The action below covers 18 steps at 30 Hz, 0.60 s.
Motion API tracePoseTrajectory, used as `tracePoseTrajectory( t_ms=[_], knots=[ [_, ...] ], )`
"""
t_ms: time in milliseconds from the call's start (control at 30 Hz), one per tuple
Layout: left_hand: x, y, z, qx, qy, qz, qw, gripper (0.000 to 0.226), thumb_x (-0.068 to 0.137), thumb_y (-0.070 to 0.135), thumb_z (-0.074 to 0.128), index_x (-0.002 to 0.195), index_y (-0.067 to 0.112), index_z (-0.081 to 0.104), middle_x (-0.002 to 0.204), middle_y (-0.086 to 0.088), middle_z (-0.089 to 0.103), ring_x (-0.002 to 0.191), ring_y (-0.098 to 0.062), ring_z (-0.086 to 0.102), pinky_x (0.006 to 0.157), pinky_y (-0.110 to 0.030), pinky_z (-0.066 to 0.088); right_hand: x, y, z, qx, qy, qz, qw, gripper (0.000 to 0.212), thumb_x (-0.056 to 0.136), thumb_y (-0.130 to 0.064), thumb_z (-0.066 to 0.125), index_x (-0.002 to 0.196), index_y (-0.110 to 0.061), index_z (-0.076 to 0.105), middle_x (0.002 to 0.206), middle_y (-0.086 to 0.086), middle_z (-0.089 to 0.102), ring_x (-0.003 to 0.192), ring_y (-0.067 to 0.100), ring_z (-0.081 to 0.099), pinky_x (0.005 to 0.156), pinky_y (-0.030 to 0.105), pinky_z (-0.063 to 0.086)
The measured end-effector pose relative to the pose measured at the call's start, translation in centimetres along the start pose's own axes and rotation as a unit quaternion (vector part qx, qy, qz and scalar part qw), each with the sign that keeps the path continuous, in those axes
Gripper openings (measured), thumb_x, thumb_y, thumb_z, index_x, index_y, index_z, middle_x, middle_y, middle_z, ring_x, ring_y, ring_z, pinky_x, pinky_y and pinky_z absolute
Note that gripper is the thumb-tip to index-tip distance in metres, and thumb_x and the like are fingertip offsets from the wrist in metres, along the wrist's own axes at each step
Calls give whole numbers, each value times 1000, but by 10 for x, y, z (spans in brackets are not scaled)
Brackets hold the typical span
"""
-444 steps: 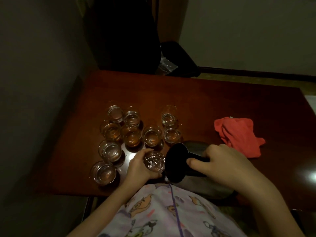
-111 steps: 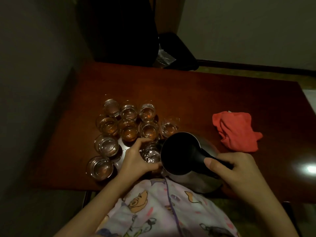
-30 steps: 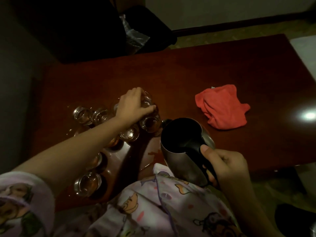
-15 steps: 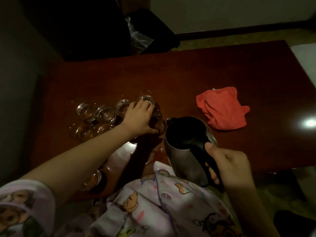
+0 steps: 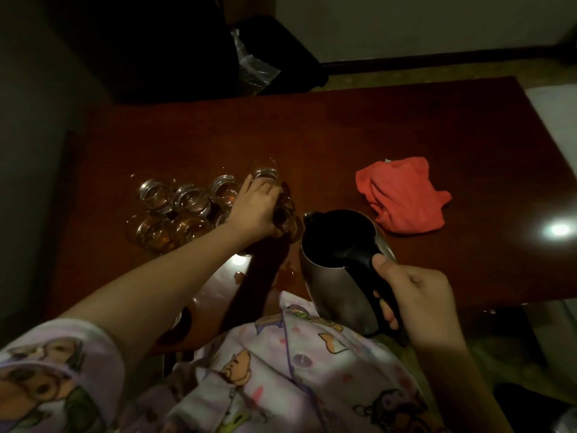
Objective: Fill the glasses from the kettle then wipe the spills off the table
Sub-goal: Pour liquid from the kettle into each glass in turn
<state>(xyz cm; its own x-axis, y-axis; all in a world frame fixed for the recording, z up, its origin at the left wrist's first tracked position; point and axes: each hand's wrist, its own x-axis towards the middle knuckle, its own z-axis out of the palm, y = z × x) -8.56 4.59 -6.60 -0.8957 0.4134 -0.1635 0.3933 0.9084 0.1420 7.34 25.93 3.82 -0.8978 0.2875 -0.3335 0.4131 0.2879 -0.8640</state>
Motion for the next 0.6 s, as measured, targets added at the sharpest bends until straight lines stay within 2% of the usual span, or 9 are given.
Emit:
tracePoseTrajectory(
  t_ms=[100, 200, 333, 467, 533, 600],
  knots=[
    [-11, 0, 3, -34, 36, 4, 999, 95, 56, 45, 83, 134, 8, 43, 133, -10, 50, 130, -25, 34, 115, -40, 7, 1, -1, -2, -9, -6, -8, 1000, 56, 89, -35, 59, 48, 3, 52, 35, 7, 44, 32, 16, 41, 46, 27, 32],
    [-26, 1, 6, -85, 71, 7, 994, 91, 53, 39, 86, 129, 5, 49, 128, -12, 53, 127, -28, 37, 112, -40, 19, 2, -3, -4, -14, -10, -4, 1000, 55, 88, -35, 59, 49, 3, 53, 36, 7, 45, 33, 15, 41, 47, 27, 32],
    [-46, 4, 7, -162, 98, -8, 982, 86, 51, 31, 86, 125, 6, 52, 124, -9, 53, 126, -26, 37, 95, -38, 40, 1, -8, -10, -23, -16, -20, 999, 55, 90, -32, 58, 49, 4, 51, 36, 7, 43, 34, 15, 38, 45, 26, 31],
    [-62, 6, 12, -218, 97, -18, 971, 84, 51, 26, 85, 126, 10, 50, 123, -5, 51, 116, -21, 45, 90, -27, 38, -1, -14, -15, -38, -30, -38, 998, 55, 89, -31, 59, 41, -5, 49, 35, 4, 41, 34, 14, 36, 45, 27, 29],
    [-68, 9, 15, -259, 100, -35, 960, 84, 50, 23, 86, 125, 11, 49, 121, -2, 49, 107, -14, 47, 83, -19, 37, -1, -16, -16, -57, -43, -46, 996, 57, 85, -39, 62, 39, -9, 47, 35, 6, 41, 35, 14, 37, 46, 30, 30],
    [-74, 12, 16, -294, 102, -59, 949, 85, 49, 21, 87, 124, 12, 49, 117, 0, 46, 103, -9, 43, 78, -10, 32, 0, -19, -17, -85, -57, -54, 993, 58, 78, -48, 58, 42, -4, 46, 36, 11, 41, 36, 15, 38, 47, 33, 30]
  ],
)
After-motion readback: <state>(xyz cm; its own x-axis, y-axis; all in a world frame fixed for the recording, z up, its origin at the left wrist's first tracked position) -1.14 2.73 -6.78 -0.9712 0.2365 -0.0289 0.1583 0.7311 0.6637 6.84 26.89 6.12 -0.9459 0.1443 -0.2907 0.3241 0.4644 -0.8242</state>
